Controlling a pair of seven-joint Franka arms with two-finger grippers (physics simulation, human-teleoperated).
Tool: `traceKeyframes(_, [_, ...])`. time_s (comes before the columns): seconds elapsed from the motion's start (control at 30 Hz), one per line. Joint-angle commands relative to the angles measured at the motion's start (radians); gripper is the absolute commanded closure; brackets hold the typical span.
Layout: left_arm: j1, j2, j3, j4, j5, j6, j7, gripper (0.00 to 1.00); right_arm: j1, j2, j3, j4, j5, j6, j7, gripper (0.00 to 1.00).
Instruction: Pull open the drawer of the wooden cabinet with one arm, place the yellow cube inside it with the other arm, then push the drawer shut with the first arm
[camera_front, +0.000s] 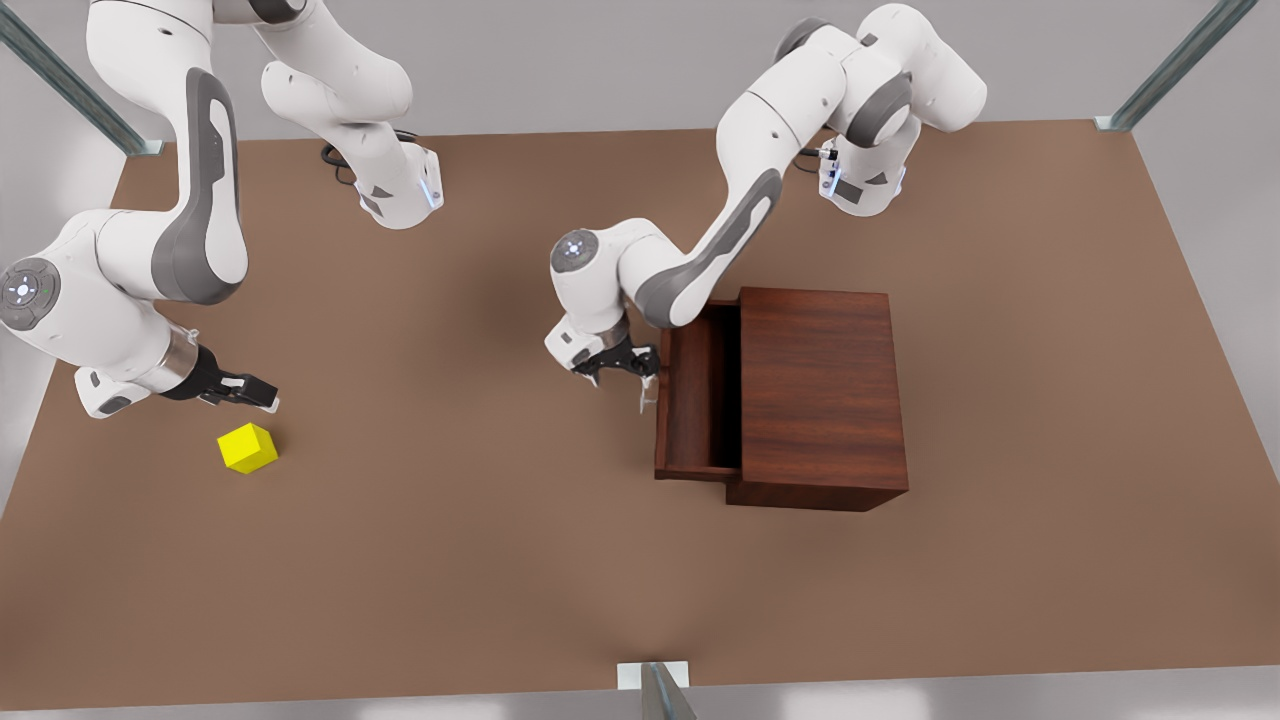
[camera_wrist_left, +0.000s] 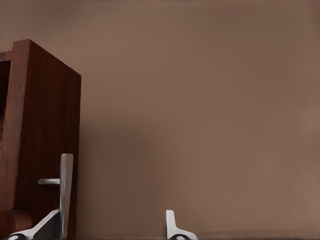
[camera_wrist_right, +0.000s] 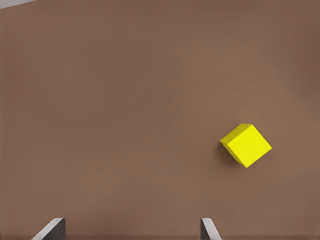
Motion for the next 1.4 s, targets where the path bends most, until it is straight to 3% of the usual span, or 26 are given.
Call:
traceKeyframes(0.0, [-0.001,-0.014,-0.032,0.109,-0.054,-0.23,0.099,0.0,0.0,-0.001,0.0,0.0,0.001,-0.002,-0.002,0.0])
traceKeyframes(0.07, [0.014,-0.094,-0.048,0.165,-0.063,-0.451,0.197,0.0,0.0,-0.001,0.0,0.0,0.001,0.0,-0.002,0.0])
traceKeyframes(0.17, [0.373,-0.249,-0.049,0.145,-0.147,-0.706,0.567,0.0,0.041,0.002,0.006,-0.001,0.002,-0.002,0.055,0.0])
traceKeyframes(0.2, [0.49,-0.325,-0.048,0.055,-0.193,-0.72,0.58,0.0,0.107,0.004,0.014,-0.007,0.001,-0.002,0.164,0.0])
traceKeyframes(0.23, [0.689,-0.576,-0.046,-0.313,-0.336,-0.51,0.64,0.0,0.175,0.005,0.012,-0.007,0.001,-0.002,0.239,0.0])
traceKeyframes(0.27, [0.746,-0.853,-0.031,-0.777,-0.359,-0.102,0.764,0.0,0.221,0.005,0.012,-0.003,0.001,-0.002,0.307,0.0])
traceKeyframes(0.33, [0.768,-0.776,0.014,-0.536,-0.331,-0.39,0.824,0.0,0.284,0.005,0.012,0.0,0.001,0.0,0.367,0.0])
traceKeyframes(0.37, [0.763,-0.778,0.009,-0.527,-0.334,-0.433,0.824,0.0,0.29,0.005,0.02,0.007,0.001,0.0,0.396,0.0])
traceKeyframes(0.5, [0.757,-0.778,0.006,-0.501,-0.339,-0.459,0.938,0.0,0.353,0.047,0.023,0.06,0.002,-0.011,0.575,0.0])
traceKeyframes(0.6, [0.76,-0.773,0.008,-0.507,-0.337,-0.427,0.941,0.0,0.264,0.054,-0.003,0.083,-0.087,-0.033,1.236,0.0])
traceKeyframes(0.63, [0.76,-0.772,0.009,-0.503,-0.338,-0.422,0.941,0.0,0.25,0.068,-0.003,0.062,-0.088,-0.037,1.272,0.0])
traceKeyframes(0.73, [0.758,-0.775,0.006,-0.504,-0.337,-0.422,0.932,0.0,0.178,0.042,-0.005,-0.096,-0.079,0.193,1.325,0.0])
traceKeyframes(0.9, [0.752,-0.776,-0.005,-0.506,-0.334,-0.436,0.923,0.0,0.016,0.053,-0.005,-0.248,-0.083,0.417,1.305,0.0])
traceKeyframes(1.2, [0.748,-0.778,-0.015,-0.509,-0.334,-0.436,0.921,0.0,-0.205,0.235,0.007,-0.223,-0.14,0.52,1.085,0.0])
traceKeyframes(1.27, [0.745,-0.781,-0.023,-0.509,-0.334,-0.438,0.89,0.0,-0.282,0.267,0.064,-0.202,-0.177,0.517,1.031,0.0])
traceKeyframes(1.33, [0.745,-0.77,-0.023,-0.507,-0.334,-0.419,0.89,0.0,-0.452,0.333,0.253,-0.161,-0.249,0.511,1.025,0.0])
traceKeyframes(1.37, [0.745,-0.77,-0.025,-0.512,-0.336,-0.427,0.898,0.0,-0.492,0.364,0.291,-0.147,-0.269,0.507,1.017,0.0])
